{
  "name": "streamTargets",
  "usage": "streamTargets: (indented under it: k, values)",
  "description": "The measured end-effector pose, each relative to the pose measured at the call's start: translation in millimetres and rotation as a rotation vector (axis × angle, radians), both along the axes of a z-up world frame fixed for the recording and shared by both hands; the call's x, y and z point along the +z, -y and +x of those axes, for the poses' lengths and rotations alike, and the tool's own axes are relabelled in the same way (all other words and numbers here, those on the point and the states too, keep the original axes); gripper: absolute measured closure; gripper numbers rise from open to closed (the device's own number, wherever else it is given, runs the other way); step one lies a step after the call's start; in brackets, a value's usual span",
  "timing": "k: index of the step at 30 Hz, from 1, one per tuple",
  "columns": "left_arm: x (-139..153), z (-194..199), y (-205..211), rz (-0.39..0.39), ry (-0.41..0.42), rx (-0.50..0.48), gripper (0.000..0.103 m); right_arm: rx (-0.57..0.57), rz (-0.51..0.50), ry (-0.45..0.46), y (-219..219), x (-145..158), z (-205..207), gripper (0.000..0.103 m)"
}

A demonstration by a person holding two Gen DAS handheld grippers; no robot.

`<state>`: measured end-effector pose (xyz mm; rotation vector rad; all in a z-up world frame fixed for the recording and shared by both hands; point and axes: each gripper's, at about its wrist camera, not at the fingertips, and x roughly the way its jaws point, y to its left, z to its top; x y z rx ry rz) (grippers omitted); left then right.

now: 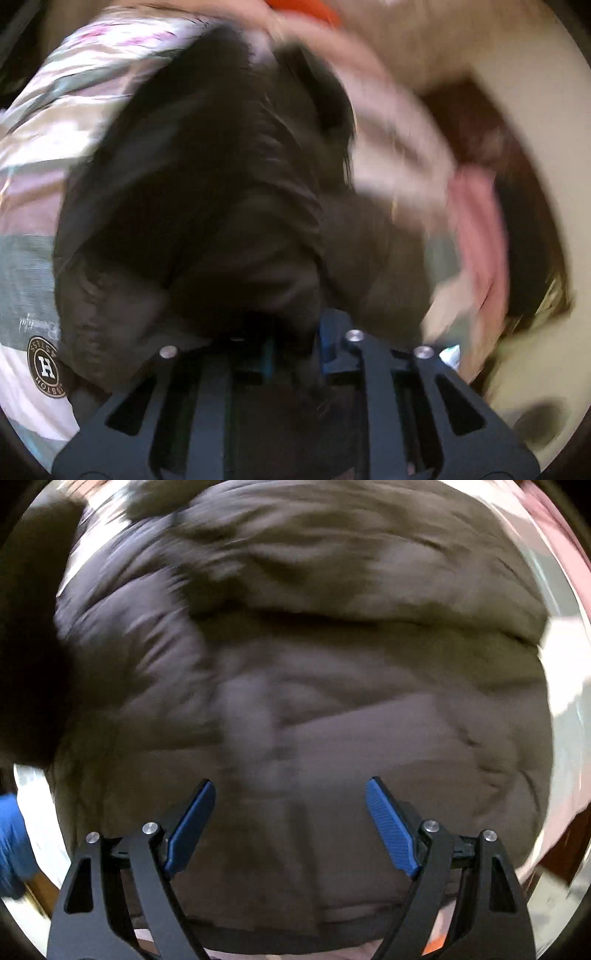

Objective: Fold large clothes

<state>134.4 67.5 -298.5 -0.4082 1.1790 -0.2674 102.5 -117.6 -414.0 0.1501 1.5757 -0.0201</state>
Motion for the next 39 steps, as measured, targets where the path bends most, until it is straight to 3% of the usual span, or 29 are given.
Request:
streamTargets:
  k: [3, 4, 8, 10, 14, 18, 19, 20, 21, 22, 25, 27, 31, 32, 36, 38, 39]
  values:
    - [-14.4, -8.8, 31.4, 0.057, -0.037, -0.026, 0.043, -0.100, 0.020, 0.013, 41.8, 4.7, 2.8, 0.019]
    - [-16.8, -15.1, 32.9, 0.062, -0.046, -0.015, 0.038, -0.123, 0.034, 0.026, 53.2, 6.6, 5.0, 0.019]
    - [-36.8, -21.3, 15.9, 0.097, -0.100, 0.032, 0.038, -0.151, 0.099, 0.080, 70.5, 15.4, 15.2, 0.019]
    - [-43.2, -22.9, -5.1, 0.111, -0.129, 0.087, 0.038, -0.169, 0.193, 0.087, 71.3, 15.8, 25.2, 0.015]
    - [-61.8, -35.6, -58.7, 0.151, -0.206, 0.247, 0.038, -0.194, 0.264, 0.059, 61.9, -4.9, 49.0, 0.012]
    - [-82.5, -37.7, -96.5, 0.194, -0.251, 0.337, 0.038, -0.180, 0.291, 0.024, 31.9, -25.2, 94.5, 0.012]
    - [-86.0, -37.7, -99.3, 0.201, -0.256, 0.345, 0.038, -0.163, 0.296, 0.033, 23.6, -27.2, 98.3, 0.019]
    - [-89.1, -36.4, -102.6, 0.209, -0.260, 0.351, 0.038, -0.136, 0.297, 0.056, 16.0, -26.1, 99.3, 0.034]
    - [-91.6, -35.4, -105.2, 0.222, -0.265, 0.352, 0.038, -0.103, 0.261, 0.060, 11.2, -24.9, 101.1, 0.057]
    - [-93.1, -35.0, -107.3, 0.232, -0.265, 0.352, 0.038, -0.084, 0.236, 0.067, 4.5, -20.7, 100.5, 0.065]
    - [-96.5, -31.4, -112.8, 0.255, -0.255, 0.346, 0.037, -0.049, 0.213, 0.143, -12.8, -1.7, 109.0, 0.076]
    - [-98.6, -28.8, -109.9, 0.256, -0.252, 0.341, 0.037, -0.034, 0.193, 0.210, -21.6, 18.3, 115.3, 0.078]
    - [-100.9, -19.7, -102.8, 0.283, -0.239, 0.322, 0.037, 0.000, 0.138, 0.316, -32.2, 47.5, 138.2, 0.078]
    - [-100.6, -15.7, -98.7, 0.289, -0.236, 0.318, 0.037, 0.007, 0.120, 0.323, -22.6, 51.4, 128.3, 0.078]
    - [-101.1, -4.7, -84.2, 0.332, -0.236, 0.289, 0.037, 0.018, 0.043, 0.249, -30.9, 23.2, 150.4, 0.075]
    - [-101.4, -2.6, -81.1, 0.339, -0.237, 0.279, 0.037, 0.024, 0.021, 0.203, -14.9, 17.0, 143.7, 0.058]
    - [-100.7, -1.2, -78.9, 0.342, -0.236, 0.276, 0.037, 0.010, 0.011, 0.181, -11.5, 13.9, 141.2, 0.045]
